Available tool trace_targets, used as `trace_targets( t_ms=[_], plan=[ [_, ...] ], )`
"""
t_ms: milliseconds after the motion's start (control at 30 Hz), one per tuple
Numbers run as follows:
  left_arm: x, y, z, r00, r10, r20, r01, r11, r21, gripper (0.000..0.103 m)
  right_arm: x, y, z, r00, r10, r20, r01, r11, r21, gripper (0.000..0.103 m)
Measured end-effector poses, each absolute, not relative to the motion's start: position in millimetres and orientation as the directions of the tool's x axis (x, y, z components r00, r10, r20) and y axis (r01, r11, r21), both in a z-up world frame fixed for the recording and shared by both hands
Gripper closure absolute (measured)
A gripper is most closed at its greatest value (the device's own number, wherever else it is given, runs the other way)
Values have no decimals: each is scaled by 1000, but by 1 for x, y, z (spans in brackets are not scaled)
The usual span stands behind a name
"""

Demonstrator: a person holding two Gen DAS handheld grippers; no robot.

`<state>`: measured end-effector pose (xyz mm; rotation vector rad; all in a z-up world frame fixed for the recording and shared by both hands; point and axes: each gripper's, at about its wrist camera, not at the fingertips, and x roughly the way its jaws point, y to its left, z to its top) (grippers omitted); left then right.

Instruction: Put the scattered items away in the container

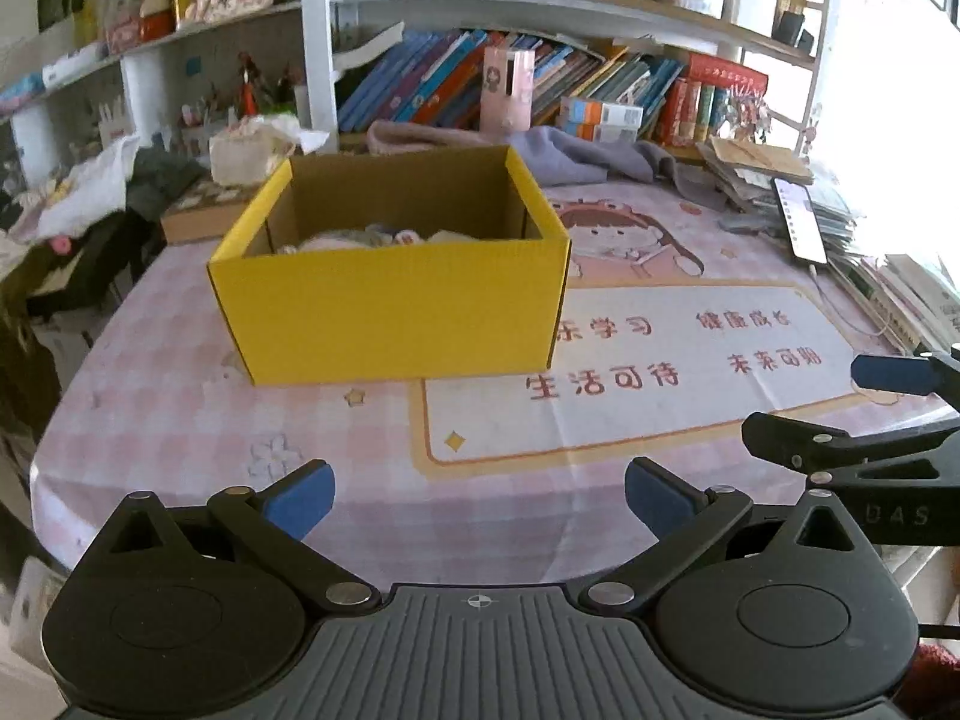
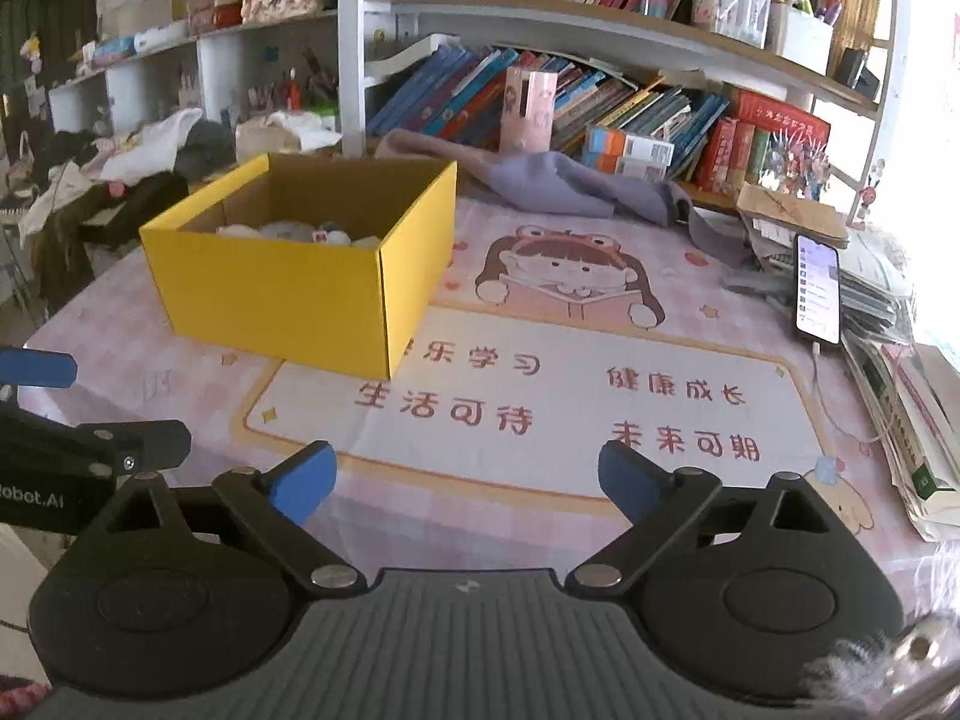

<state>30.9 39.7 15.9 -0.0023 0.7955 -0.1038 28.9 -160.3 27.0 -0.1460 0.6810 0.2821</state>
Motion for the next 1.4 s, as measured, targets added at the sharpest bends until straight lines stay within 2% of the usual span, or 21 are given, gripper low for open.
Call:
trace_targets(
  t_ms=[233, 333, 1400],
  plan=[
    [26, 35, 11, 669, -110, -735, 98, 993, -60, 0, 27, -162, 21, 714, 193, -673, -300, 953, -45, 6],
    [25, 28, 10, 664, -92, -742, 108, 994, -27, 0, 26, -164, 19, 706, 188, -682, -294, 955, -41, 6],
    [27, 29, 10, 660, -123, -741, 137, 990, -41, 0, 25, -162, 22, 704, 182, -687, -290, 956, -43, 6]
  ],
)
